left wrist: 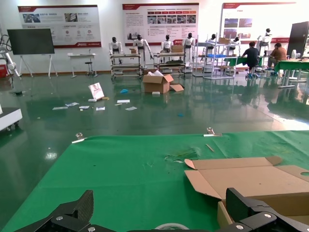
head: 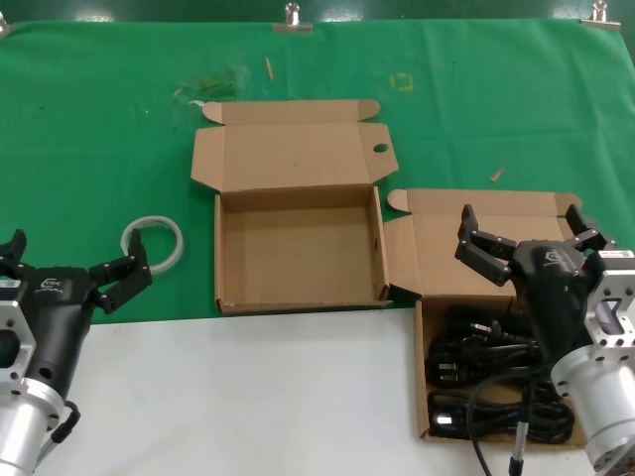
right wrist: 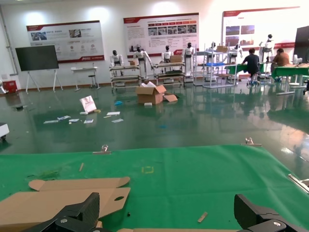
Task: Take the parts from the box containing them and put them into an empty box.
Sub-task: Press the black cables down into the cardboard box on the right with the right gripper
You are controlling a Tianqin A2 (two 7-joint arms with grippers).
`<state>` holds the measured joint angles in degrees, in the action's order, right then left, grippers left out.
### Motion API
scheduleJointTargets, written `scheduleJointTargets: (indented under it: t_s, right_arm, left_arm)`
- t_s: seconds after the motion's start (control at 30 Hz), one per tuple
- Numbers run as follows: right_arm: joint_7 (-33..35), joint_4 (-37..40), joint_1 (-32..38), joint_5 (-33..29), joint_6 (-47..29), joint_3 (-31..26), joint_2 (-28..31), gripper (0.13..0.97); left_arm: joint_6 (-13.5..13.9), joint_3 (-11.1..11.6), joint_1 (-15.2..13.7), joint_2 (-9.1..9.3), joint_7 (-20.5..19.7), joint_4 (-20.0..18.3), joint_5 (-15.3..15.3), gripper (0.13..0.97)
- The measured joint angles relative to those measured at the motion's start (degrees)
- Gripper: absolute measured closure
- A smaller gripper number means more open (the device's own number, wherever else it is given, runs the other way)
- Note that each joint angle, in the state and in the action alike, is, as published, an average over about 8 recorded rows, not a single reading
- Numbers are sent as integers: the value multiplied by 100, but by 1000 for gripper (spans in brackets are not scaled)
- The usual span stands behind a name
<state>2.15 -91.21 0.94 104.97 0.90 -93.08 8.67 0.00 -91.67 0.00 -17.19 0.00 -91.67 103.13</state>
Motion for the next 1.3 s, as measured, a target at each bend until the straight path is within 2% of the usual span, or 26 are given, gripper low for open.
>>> scheduleJointTargets:
  t_s: [0.87, 1.3]
  right_arm:
    - [3, 0, -2, 6, 13, -10, 0, 129]
    - [599, -264, -471, 762, 1011, -608, -17, 129]
  left_arm:
    - [0, 0, 0, 0, 0, 0, 0, 132]
    - [0, 0, 0, 0, 0, 0, 0, 132]
